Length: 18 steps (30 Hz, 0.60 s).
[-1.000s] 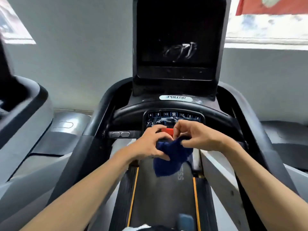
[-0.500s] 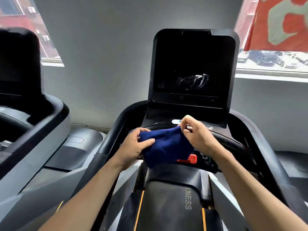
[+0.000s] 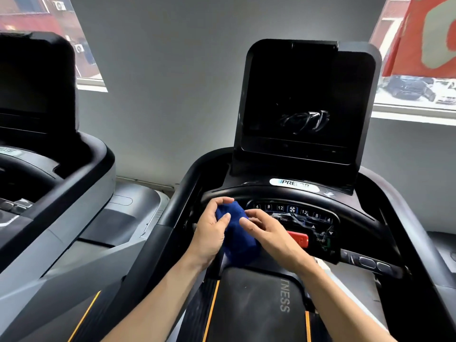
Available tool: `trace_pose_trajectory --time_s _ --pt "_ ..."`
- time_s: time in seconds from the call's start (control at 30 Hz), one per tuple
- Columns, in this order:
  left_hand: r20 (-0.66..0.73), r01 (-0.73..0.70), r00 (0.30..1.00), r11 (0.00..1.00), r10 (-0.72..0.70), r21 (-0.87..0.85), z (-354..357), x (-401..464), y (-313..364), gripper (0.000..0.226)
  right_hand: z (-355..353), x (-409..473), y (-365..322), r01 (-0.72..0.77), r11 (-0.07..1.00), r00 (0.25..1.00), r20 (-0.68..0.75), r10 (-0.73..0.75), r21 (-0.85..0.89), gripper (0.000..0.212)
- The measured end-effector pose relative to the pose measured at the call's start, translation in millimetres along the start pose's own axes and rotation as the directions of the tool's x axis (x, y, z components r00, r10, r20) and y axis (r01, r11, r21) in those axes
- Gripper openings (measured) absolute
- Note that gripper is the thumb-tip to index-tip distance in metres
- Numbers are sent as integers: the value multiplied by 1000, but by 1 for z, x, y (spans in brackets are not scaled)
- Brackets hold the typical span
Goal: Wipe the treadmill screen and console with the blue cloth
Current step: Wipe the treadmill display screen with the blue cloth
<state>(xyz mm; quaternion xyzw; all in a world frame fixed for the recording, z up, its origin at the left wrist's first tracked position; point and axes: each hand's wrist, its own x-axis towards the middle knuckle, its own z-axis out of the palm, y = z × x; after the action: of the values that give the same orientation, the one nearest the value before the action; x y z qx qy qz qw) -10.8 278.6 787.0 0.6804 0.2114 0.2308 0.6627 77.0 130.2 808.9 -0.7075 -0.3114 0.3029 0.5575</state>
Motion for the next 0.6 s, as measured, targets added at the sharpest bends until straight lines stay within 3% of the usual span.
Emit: trace_pose_trajectory --time_s 0.17,0.27,0.4,0.6 --pt "43 46 998 999 -45 -19 -8 2 -1 51 18 11 10 -68 952 998 24 63 297 52" --pt "114 47 993 998 -43 -38 -15 10 -2 50 28 20 10 -98 929 995 9 101 357 50" --pt "196 10 981 1000 -7 -13 -19 24 3 51 32 36 15 -216 796 955 -48 293 566 62" --pt "216 -22 976 997 6 72 -18 53 5 58 15 53 17 -185 748 945 -95 314 638 42"
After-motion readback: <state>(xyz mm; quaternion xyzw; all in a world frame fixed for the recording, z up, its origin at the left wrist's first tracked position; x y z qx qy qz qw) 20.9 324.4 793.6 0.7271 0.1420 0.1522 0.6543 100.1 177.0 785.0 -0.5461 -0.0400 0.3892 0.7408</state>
